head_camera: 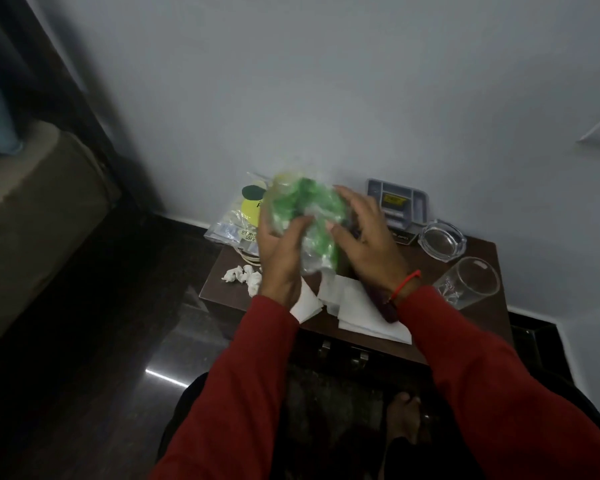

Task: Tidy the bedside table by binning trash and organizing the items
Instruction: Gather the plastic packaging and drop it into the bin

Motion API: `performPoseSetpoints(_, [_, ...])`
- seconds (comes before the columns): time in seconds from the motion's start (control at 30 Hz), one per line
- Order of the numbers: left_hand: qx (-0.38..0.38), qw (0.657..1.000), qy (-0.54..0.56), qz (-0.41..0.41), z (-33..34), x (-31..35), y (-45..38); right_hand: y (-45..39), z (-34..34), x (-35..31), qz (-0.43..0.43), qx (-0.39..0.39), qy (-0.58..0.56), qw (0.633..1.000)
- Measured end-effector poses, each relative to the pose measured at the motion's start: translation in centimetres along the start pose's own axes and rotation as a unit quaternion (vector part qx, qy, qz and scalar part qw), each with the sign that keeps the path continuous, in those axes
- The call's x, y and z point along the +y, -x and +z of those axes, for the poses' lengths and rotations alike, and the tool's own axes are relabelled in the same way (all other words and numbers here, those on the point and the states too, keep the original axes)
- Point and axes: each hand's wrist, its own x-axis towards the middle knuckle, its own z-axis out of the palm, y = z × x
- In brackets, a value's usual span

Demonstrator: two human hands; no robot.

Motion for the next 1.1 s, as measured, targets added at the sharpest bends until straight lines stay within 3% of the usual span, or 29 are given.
performPoseSetpoints(0.1, [0.131,0.988,-0.006,0.079,-2.3,2.5,-1.9,0.1,2.3,0.2,-0.007,0.04,0.01,0.999])
performPoseSetpoints(0.17, [0.183,0.974,-0.042,0.126,-3.8,3.8,-2.7,0.3,5.0,0.8,-0.02,0.019,0.061,0.998])
performPoseSetpoints(0.27, [0.203,0.964,-0.057,0.159,-5.5,5.5,-3.5,0.5,9.7,1.2,-0.067,-0.079,0.129,0.986])
performPoseSetpoints(0.37, [0.209,0.966,-0.015,0.15,-6.9,6.1,-4.2,0.3,13.9,0.9,-0.024,-0.175,0.203,0.963])
performPoseSetpoints(0.5, [0.22,0.965,0.01,0.142,-7.7,6.3,-4.6,-0.4,17.0,1.9,-0.063,-0.277,0.356,0.89])
performPoseSetpoints(0.6, [0.223,0.963,0.015,0.148,-8.1,6.2,-5.0,-0.4,18.1,4.3,-0.076,-0.311,0.337,0.885])
performPoseSetpoints(0.7, [0.219,0.967,0.028,0.131,-8.4,6.0,-5.4,-0.4,18.1,5.5,-0.097,-0.239,0.238,0.936])
performPoseSetpoints(0.77, [0.217,0.969,0.024,0.119,-8.5,5.9,-5.6,-0.6,16.5,5.3,-0.074,-0.135,0.177,0.972])
performPoseSetpoints(0.87, [0.219,0.971,0.027,0.092,-8.4,5.6,-5.7,-1.4,12.5,3.9,0.027,0.018,0.016,0.999])
performPoseSetpoints(0.97, [0.232,0.97,0.046,0.057,-8.3,5.0,-5.7,-3.4,9.9,3.8,0.161,0.054,-0.14,0.975])
performPoseSetpoints(1.1, [0.269,0.96,0.073,0.038,-8.9,4.4,-6.1,-6.4,8.6,3.0,0.312,0.095,-0.282,0.902])
